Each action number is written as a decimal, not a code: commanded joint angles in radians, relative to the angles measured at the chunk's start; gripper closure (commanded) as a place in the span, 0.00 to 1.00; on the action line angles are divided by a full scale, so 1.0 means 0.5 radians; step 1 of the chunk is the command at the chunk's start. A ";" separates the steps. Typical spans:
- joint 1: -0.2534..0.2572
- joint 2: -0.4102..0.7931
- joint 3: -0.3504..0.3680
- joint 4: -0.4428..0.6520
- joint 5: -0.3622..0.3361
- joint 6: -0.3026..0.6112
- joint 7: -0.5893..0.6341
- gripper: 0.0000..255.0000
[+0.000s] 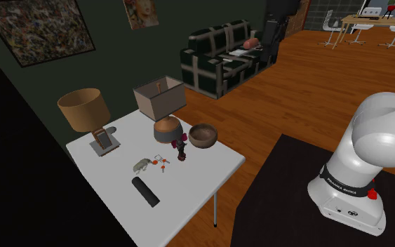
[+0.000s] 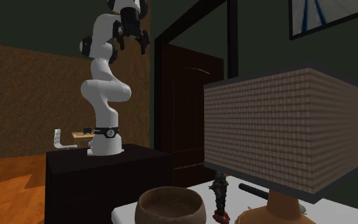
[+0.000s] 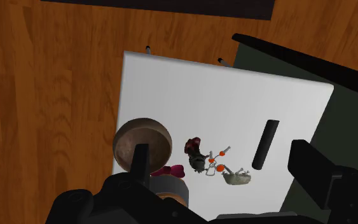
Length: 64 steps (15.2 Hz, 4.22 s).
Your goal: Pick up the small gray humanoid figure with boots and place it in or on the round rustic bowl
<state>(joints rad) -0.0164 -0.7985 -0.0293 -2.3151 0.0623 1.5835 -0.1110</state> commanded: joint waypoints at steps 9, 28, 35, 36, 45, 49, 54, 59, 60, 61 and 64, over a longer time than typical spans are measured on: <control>0.014 0.515 0.158 0.023 0.040 0.371 0.200 0.00; 0.065 2.008 0.346 0.718 -0.119 0.850 0.701 0.00; 0.130 2.597 0.322 1.205 -0.196 0.827 0.847 0.00; 0.141 2.684 0.316 1.288 -0.204 0.814 0.863 0.00; 0.234 3.558 0.260 2.276 -0.236 0.543 0.972 0.00; 0.239 3.639 0.255 2.306 -0.238 0.584 0.978 0.00; 0.238 3.665 0.253 2.227 -0.241 0.689 0.981 0.00; 0.238 3.666 0.254 2.228 -0.242 0.689 0.981 0.00; 0.238 3.666 0.254 2.228 -0.242 0.689 0.981 0.00; 0.238 3.666 0.255 2.228 -0.242 0.689 0.982 0.00; 0.238 3.665 0.255 2.228 -0.242 0.688 0.982 1.00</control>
<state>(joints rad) 0.1037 1.0318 0.0990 -1.2008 -0.0588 1.9275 0.3803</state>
